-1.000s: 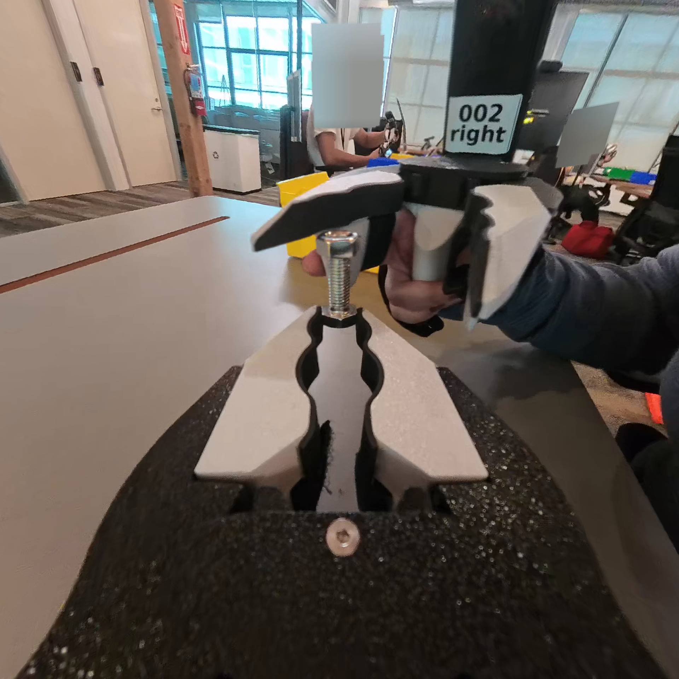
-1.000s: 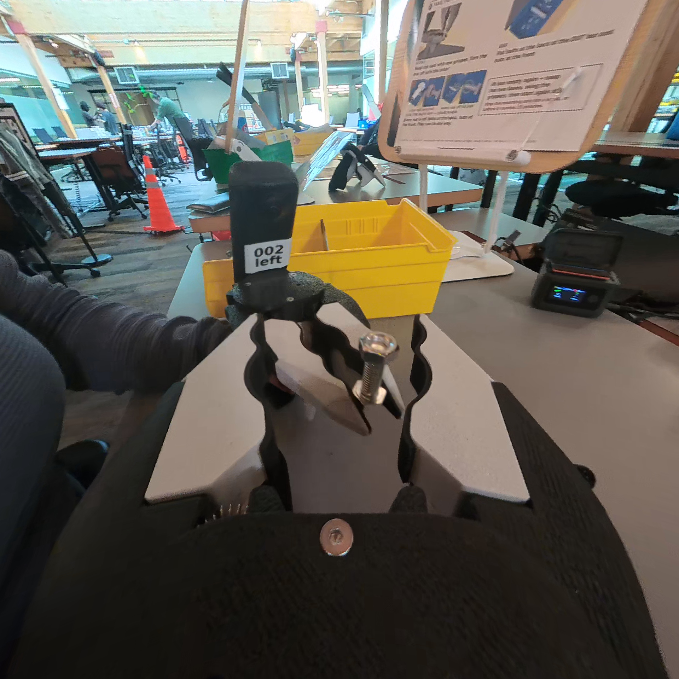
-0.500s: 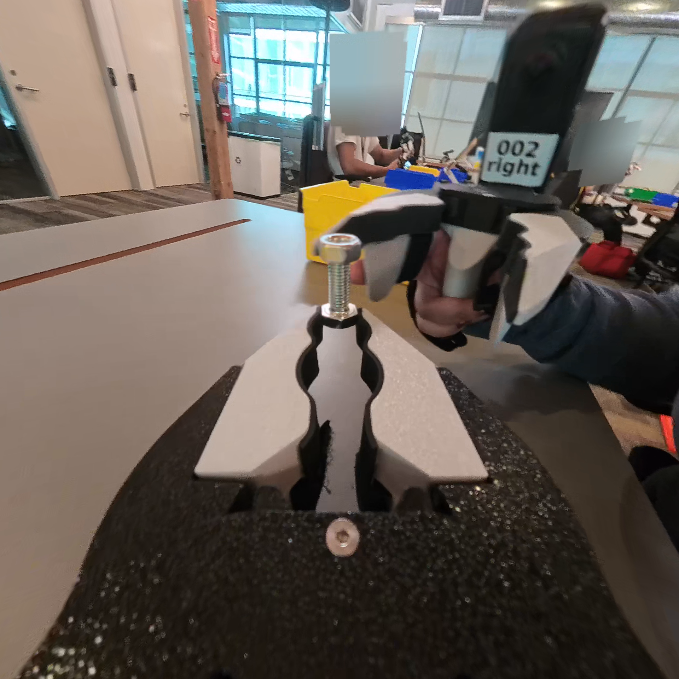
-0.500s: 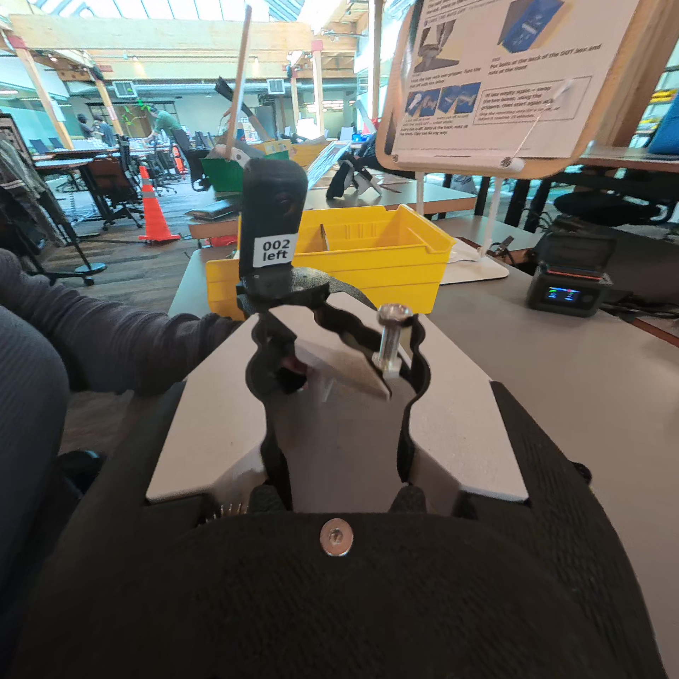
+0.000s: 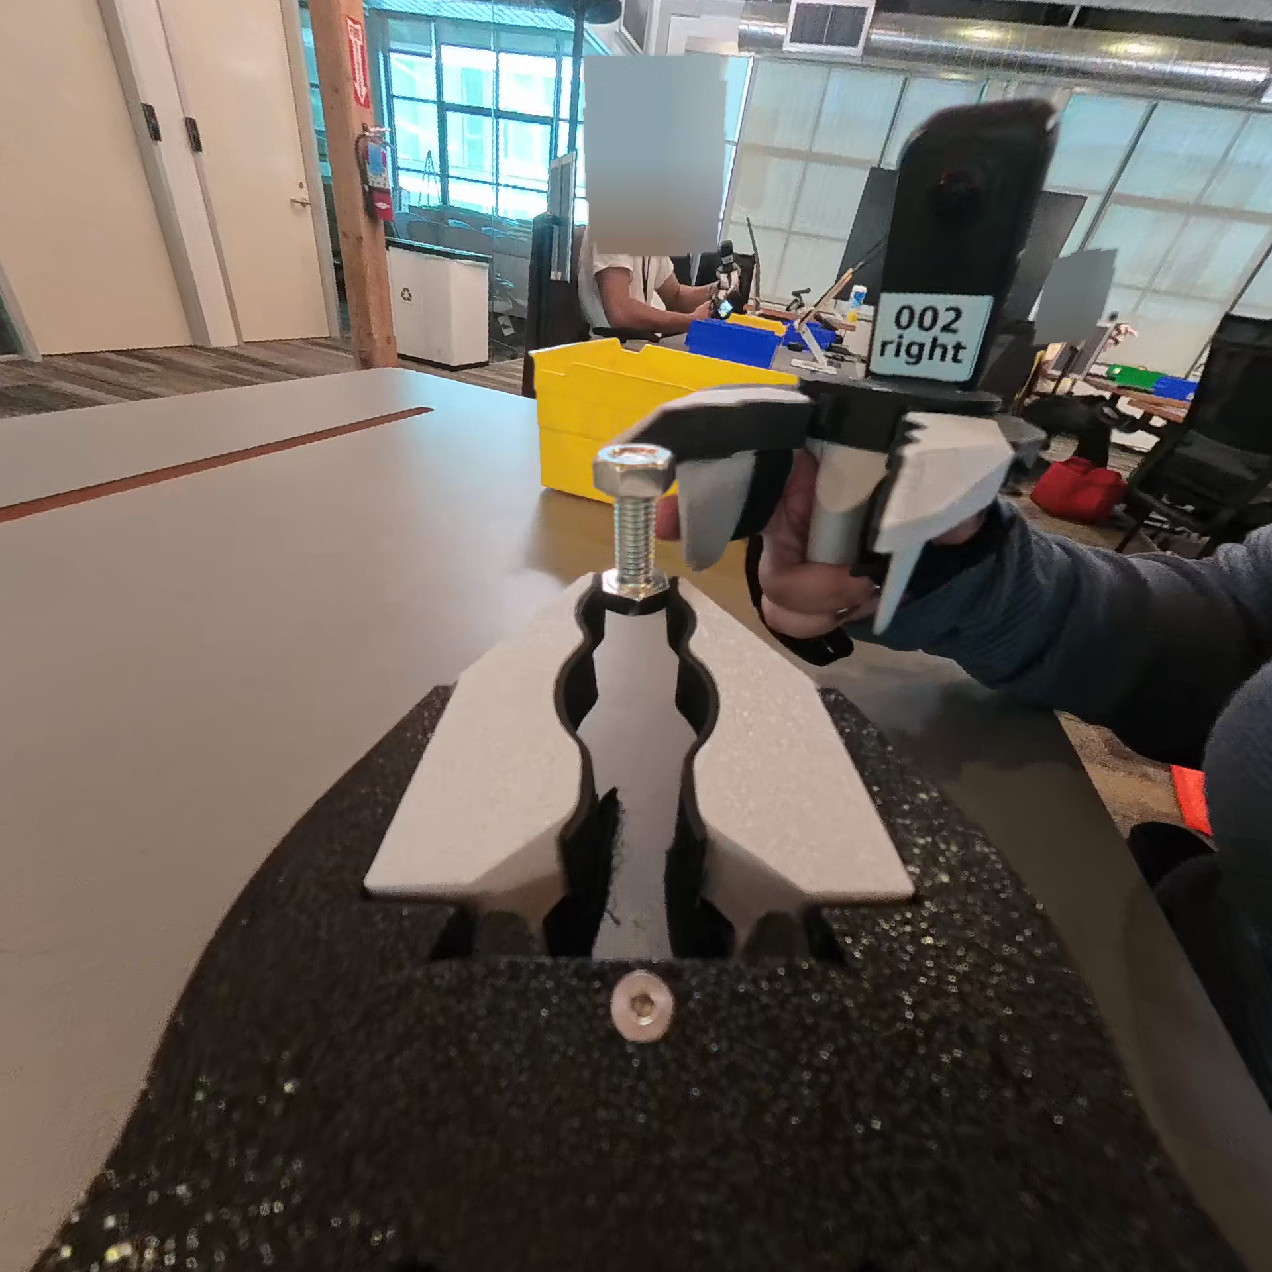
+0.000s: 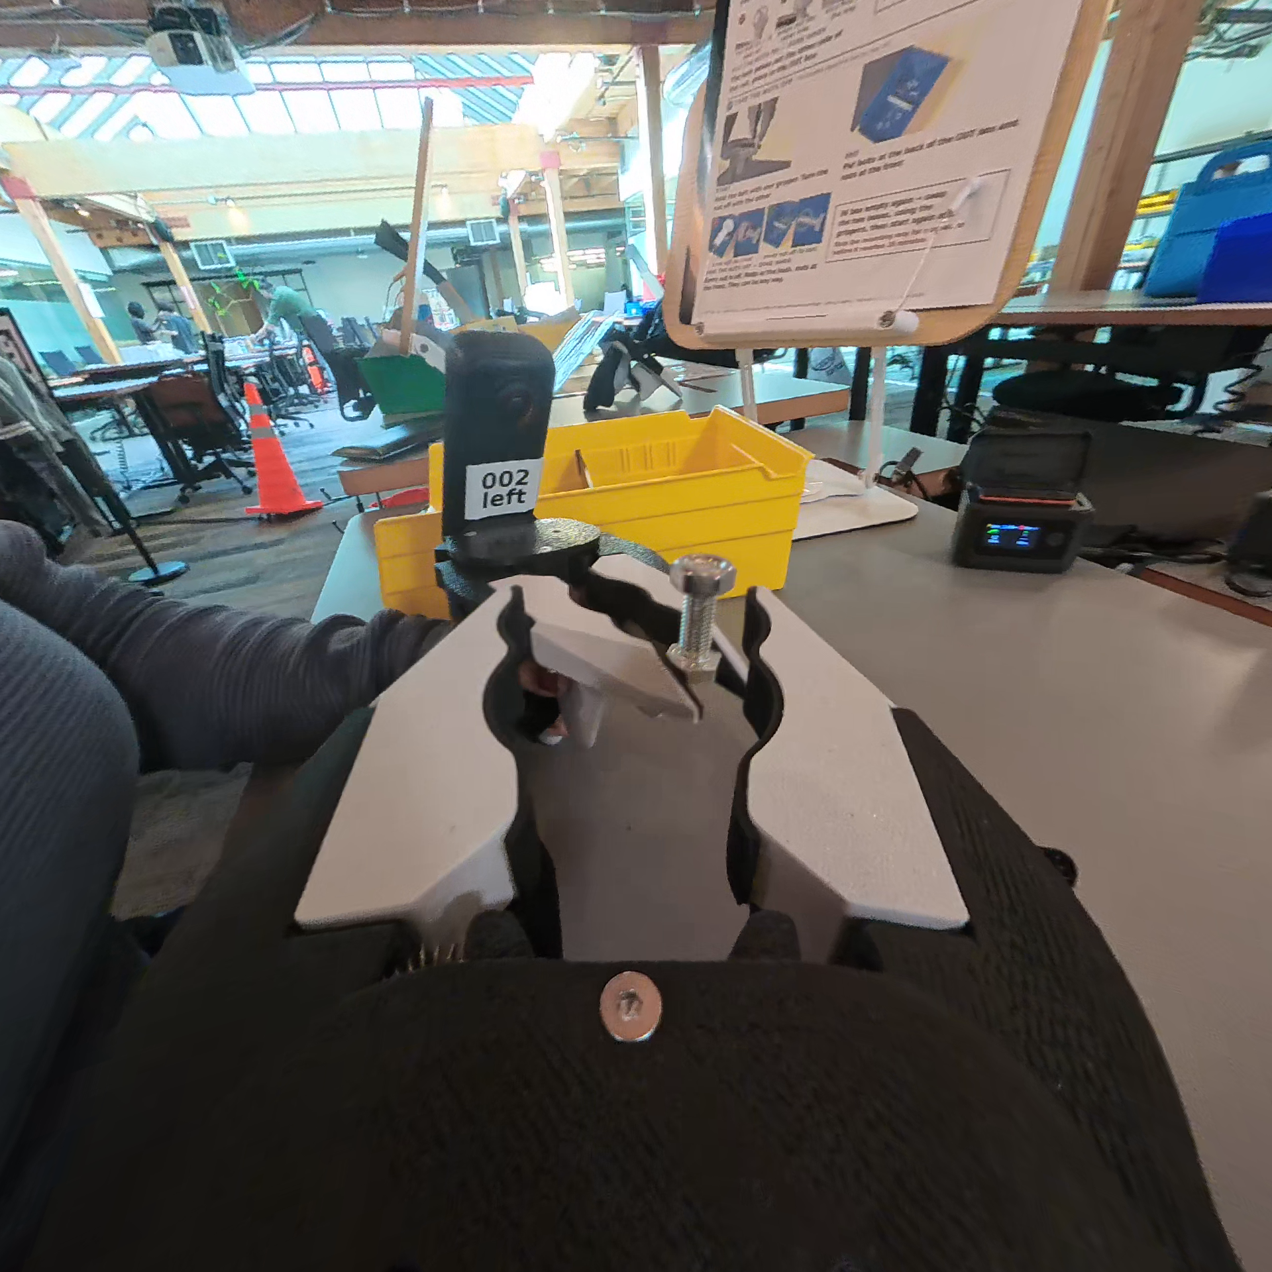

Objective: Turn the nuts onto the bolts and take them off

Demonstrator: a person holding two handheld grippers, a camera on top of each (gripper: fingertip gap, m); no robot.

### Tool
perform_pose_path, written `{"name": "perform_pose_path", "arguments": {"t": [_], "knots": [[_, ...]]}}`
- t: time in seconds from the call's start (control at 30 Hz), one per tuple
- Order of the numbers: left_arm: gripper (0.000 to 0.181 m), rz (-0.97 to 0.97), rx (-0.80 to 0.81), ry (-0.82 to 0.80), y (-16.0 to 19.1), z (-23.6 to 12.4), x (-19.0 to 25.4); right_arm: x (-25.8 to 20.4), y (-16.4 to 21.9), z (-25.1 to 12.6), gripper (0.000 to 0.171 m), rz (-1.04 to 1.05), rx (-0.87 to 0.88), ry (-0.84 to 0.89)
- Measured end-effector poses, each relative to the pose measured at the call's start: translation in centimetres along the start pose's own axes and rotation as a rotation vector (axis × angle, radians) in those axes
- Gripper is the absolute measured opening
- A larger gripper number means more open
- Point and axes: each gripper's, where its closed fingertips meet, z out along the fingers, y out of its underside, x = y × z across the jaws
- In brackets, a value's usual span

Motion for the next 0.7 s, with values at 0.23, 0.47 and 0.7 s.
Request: {"name": "perform_pose_path", "arguments": {"t": [0.23,0.47,0.7], "knots": [[0.016,0.036,-0.027,0.049,0.4,0.2,1.0,-1.2,0.2,1.4,0.070,-0.062,-0.038,-0.032],[0.016,0.030,-0.040,0.057,0.6,0.3,1.1,-0.1,-0.3,-0.2,0.058,-0.042,-0.007,-0.008],[0.016,0.017,-0.021,0.031,0.3,0.1,0.6,-1.0,0.1,0.3,0.065,-0.111,-0.043,-0.025]]}}
